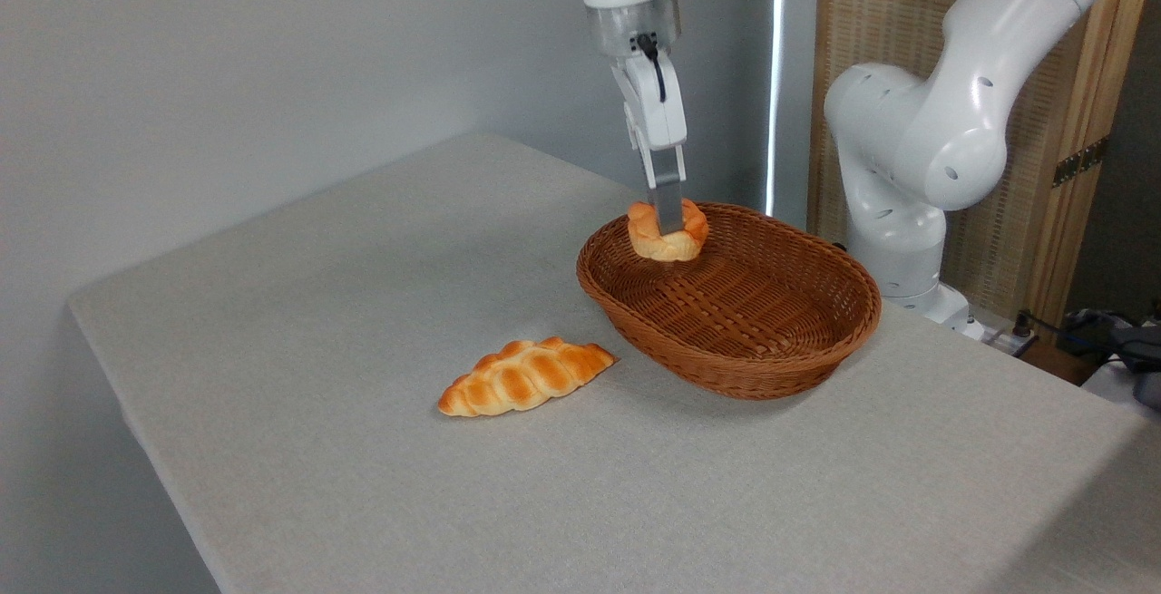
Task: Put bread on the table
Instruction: 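Lift the gripped roll up out of the basket, then carry the roll beside the braided loaf and lower it to the table, then open the gripper to release the roll and raise it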
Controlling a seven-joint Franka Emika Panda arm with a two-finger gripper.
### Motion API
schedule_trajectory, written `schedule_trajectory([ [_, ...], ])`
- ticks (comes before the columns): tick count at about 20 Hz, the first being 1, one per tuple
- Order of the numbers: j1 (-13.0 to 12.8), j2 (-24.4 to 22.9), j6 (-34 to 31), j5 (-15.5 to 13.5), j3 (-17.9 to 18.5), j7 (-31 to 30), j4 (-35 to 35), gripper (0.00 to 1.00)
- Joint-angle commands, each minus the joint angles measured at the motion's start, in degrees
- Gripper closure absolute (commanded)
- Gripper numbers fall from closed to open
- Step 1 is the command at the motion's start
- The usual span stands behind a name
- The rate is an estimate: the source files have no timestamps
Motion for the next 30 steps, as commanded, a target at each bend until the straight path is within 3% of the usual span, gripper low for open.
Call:
schedule_trajectory([
  [1,0.0,1.87,-1.45,0.07,4.56,1.13,5.6,0.7],
  [7,0.0,10.56,-1.36,2.35,10.98,1.4,17.11,0.72],
  [16,0.09,24.98,-0.4,2.62,14.94,1.4,29.87,0.72],
  [18,0.09,27.53,1.61,4.27,15.73,1.4,31.02,0.7],
  [20,0.09,30.52,6.0,8.84,16.78,1.31,31.63,0.6],
  [23,0.18,33.6,11.89,9.3,17.31,1.31,31.64,0.58],
  [24,0.09,34.48,13.91,9.56,18.1,1.4,31.64,0.52],
  [27,0.18,38.08,19.8,14.99,18.9,1.4,31.55,0.29],
  [30,0.18,40.63,23.33,17.55,18.9,1.31,31.55,0.07],
])
